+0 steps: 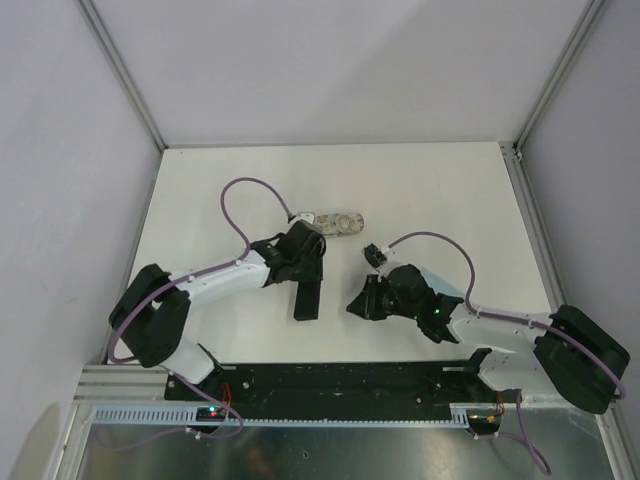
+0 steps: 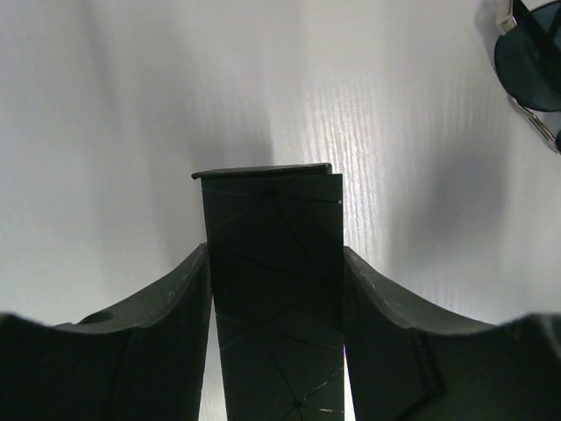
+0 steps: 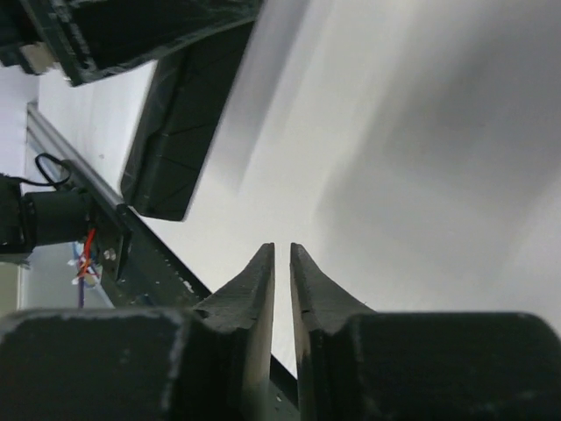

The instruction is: Organize the sunglasses

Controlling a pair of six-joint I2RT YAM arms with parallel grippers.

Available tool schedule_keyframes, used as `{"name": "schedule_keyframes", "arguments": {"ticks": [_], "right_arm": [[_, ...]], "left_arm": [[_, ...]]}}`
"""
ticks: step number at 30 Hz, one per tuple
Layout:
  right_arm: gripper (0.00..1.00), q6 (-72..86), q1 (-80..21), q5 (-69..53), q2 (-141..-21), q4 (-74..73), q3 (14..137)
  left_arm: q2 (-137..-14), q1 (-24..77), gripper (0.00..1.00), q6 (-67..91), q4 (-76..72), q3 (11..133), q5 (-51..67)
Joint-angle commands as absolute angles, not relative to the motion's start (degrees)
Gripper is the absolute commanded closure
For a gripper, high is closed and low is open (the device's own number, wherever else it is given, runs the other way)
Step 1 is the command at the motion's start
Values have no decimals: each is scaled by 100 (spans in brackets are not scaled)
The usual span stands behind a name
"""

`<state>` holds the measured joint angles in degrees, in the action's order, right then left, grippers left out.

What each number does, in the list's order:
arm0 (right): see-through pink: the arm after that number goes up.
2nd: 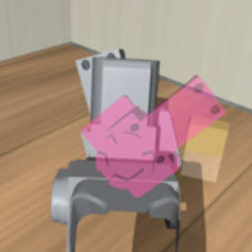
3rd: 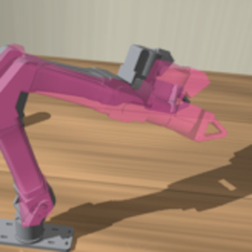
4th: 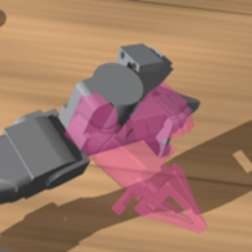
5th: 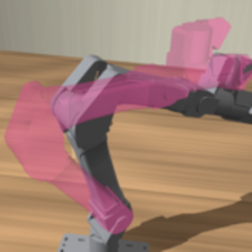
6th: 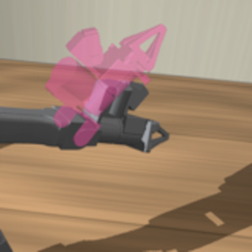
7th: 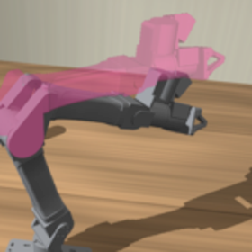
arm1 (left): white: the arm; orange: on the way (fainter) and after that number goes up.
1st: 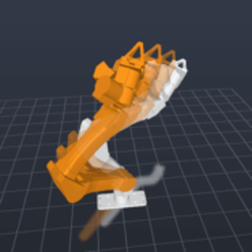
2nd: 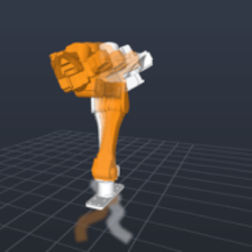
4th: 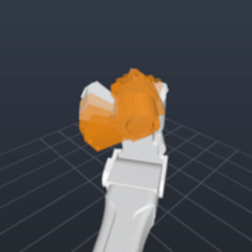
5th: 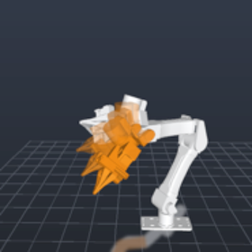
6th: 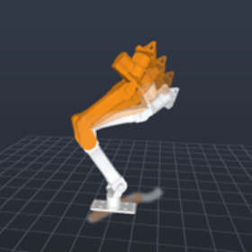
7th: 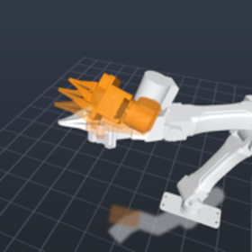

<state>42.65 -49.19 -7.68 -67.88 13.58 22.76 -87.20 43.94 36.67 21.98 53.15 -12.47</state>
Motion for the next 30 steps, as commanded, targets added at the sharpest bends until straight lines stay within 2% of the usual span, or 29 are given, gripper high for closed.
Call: {"name": "schedule_keyframes", "arguments": {"ticks": [1, 5, 7, 12, 25, 30], "right_arm": [[79, 4599, -5193, -918, -7158, 2562, 2348], [75, 4708, -5382, -839, -7615, 2871, 2464], [75, 4772, -5430, -812, -7810, 2990, 2486], [75, 4860, -5544, -783, -8090, 3213, 2496], [75, 5041, -5642, -849, -8554, 3785, 2640], [79, 5024, -5641, -874, -8473, 3767, 2700]], "left_arm": [[-8637, 4362, 63, 3882, 1665, 5075, -680], [-8909, 4351, 55, 3975, 1374, 4948, -560], [-9043, 4351, 54, 3986, 1268, 4928, -558], [-9218, 4314, 58, 3988, 1113, 4889, -455], [-9146, 4272, 61, 4003, 950, 4763, -200], [-9202, 4276, 61, 4001, 911, 4726, -174]]}}
